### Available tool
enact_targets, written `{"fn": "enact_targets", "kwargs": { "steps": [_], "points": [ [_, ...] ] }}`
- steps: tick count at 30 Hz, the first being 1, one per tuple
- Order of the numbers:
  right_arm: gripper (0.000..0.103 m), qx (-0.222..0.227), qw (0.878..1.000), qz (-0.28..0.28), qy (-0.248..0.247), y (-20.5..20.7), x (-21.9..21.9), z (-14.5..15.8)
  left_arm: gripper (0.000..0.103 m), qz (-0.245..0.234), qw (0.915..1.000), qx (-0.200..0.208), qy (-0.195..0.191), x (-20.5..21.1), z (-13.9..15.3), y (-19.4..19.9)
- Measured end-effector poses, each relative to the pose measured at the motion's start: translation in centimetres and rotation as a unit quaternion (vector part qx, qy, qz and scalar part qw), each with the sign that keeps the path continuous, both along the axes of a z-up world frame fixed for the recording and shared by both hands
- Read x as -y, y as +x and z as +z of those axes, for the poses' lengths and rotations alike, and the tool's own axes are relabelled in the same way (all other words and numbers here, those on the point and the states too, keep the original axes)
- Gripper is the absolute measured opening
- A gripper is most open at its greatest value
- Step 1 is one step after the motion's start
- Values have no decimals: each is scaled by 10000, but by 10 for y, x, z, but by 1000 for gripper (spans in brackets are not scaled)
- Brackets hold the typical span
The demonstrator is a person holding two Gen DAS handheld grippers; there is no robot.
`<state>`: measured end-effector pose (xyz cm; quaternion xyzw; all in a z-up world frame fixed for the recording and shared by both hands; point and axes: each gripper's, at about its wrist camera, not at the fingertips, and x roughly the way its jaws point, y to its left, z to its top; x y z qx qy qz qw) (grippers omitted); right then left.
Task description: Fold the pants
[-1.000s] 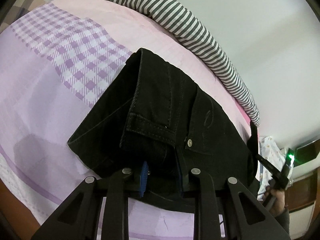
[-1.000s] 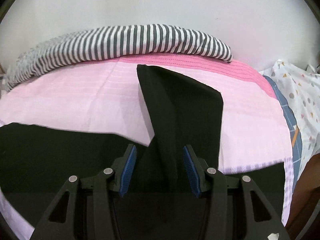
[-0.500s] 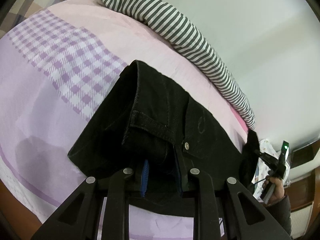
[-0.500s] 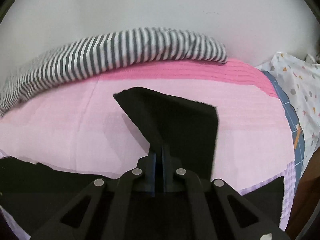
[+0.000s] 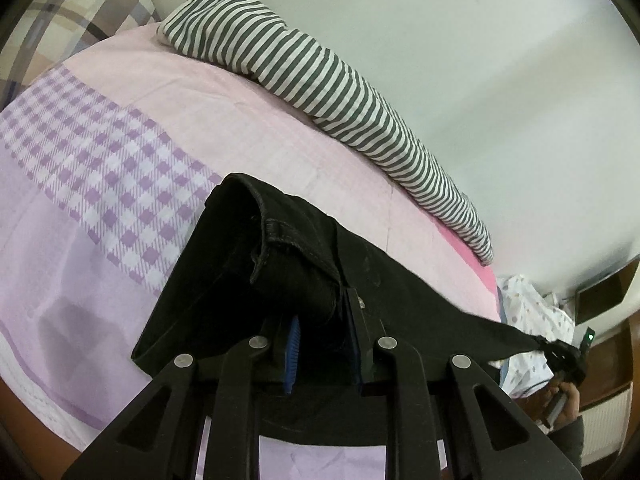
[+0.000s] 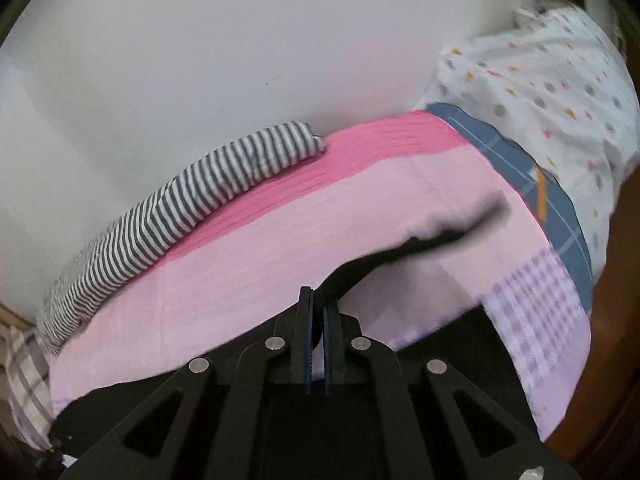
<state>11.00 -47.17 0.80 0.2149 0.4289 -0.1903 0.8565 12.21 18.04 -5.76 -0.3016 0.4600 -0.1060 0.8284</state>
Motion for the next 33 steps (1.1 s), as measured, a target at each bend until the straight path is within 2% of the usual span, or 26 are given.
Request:
{"fn": "enact_targets", "kwargs": {
  "steps": [5, 11, 15, 18, 21, 23, 24, 28, 33],
  "points": [
    [2, -110, 9997, -133, 190, -49, 5, -13, 20, -145, 9996, -242, 100, -3, -14, -8],
    [3, -449, 9957, -426, 685, -110, 11, -63, 20, -203, 9982, -530, 205, -11, -31, -22],
    [3, -724, 9912, -553, 964, -130, 11, -98, 20, -253, 9966, -658, 424, -12, -37, -26],
    [3, -842, 9901, -594, 958, -137, 8, -113, 20, -253, 9952, -817, 467, -14, -44, -29],
    [8, -791, 9894, -610, 1053, -142, 11, -120, 20, -230, 9944, -894, 519, -13, -50, -30],
    [23, -692, 9881, -685, 1189, -147, 19, -122, 20, -234, 9936, -930, 601, -12, -54, -30],
    [26, -614, 9876, -774, 1216, -150, 24, -122, 20, -235, 9933, -941, 629, -11, -54, -30],
    [28, -237, 9837, -1054, 1436, -164, 50, -120, 20, -211, 9924, -994, 690, -11, -58, -28],
    [28, -102, 9776, -1357, 1603, -169, 78, -122, 20, -185, 9913, -1040, 781, -7, -59, -27]
  ]
}}
